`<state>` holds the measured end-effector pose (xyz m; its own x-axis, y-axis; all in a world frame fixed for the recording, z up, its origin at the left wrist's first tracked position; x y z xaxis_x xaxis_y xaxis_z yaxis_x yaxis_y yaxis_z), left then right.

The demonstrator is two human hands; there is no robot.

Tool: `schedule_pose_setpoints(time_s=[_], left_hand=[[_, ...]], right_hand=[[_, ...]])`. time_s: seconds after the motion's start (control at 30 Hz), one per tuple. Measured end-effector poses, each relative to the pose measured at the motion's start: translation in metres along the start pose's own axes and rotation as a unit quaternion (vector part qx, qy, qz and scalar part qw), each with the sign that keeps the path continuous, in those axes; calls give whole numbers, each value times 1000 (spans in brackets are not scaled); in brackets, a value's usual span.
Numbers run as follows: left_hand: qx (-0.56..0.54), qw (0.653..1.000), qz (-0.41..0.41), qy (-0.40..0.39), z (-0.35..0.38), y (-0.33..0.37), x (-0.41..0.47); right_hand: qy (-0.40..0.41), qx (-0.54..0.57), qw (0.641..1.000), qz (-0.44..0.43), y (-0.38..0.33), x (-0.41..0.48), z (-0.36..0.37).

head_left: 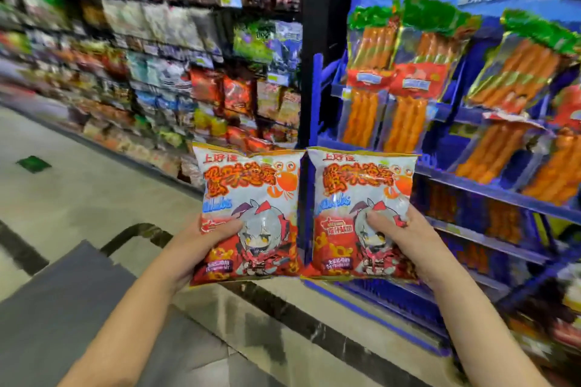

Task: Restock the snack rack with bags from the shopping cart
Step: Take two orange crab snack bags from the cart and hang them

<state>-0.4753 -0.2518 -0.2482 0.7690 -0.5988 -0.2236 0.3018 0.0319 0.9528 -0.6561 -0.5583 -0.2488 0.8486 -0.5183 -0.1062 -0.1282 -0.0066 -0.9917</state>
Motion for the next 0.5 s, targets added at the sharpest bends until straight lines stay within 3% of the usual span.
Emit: schedule_pose_setpoints(time_s=[0.23,0.5], left_hand=[[-37,997,22,62,-115,36,1],[-8,990,49,129,-197,80,55]], right_hand=[[-57,-20,998,-21,-37,70,117],[-103,-41,992,-51,-60,182,210]])
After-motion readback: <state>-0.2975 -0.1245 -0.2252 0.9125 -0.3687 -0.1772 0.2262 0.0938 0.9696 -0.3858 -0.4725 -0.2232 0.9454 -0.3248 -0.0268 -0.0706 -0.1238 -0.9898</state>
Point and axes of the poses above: each hand's wrist, its own x-axis towards the middle knuckle, its own z-axis out of the palm, y = z × x, the point moved 4 cm from there along x, towards the middle knuckle, and after that the axes turned 1 degree about -x, right-handed, at the moved point
